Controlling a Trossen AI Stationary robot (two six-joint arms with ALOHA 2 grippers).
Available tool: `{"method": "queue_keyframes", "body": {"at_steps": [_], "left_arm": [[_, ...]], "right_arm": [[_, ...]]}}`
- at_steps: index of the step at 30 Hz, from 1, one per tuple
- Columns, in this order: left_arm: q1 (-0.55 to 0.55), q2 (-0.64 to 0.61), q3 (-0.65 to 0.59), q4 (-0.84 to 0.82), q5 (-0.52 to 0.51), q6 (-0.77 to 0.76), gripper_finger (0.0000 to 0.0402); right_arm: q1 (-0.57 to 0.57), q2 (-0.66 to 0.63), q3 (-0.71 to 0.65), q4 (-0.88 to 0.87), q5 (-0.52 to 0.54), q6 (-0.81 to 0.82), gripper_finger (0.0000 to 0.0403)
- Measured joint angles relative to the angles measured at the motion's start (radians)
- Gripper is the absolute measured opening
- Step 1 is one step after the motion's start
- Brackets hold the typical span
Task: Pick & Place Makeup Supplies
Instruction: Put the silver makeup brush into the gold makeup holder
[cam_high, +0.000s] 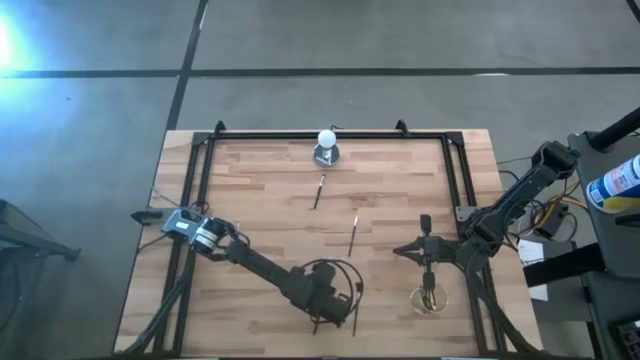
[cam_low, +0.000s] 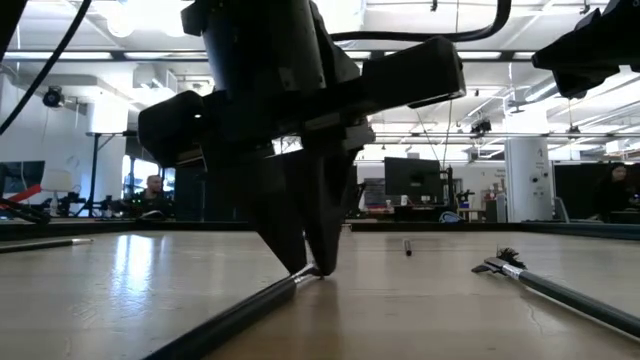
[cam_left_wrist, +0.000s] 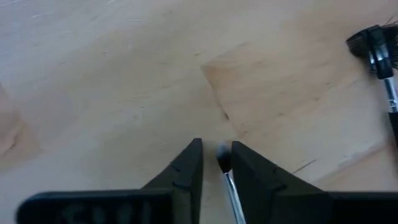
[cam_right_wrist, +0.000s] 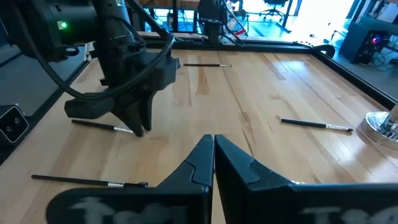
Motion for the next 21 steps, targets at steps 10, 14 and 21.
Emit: {"method": "queue_keyframes", "body": {"at_steps": [10, 14, 21], "left_arm": [[-0.026, -0.019, -0.002, -0.077, -0.043, 0.004, 0.0003], [-0.036, -0.078, -0.005, -0.137, -0.126, 0.044, 0.0001], [-0.034, -0.248, -0.132, -0.106, -0.329, 0.157, 0.0001]], "right_arm": [[0.0, 0.0, 0.0, 0.0, 0.001, 0.0, 0.0008], [0.0, 0.0, 0.0, 0.0, 0.003, 0.001, 0.0008], [-0.007, 0.0, 0.0, 0.034, 0.008, 0.004, 0.0008]]}}
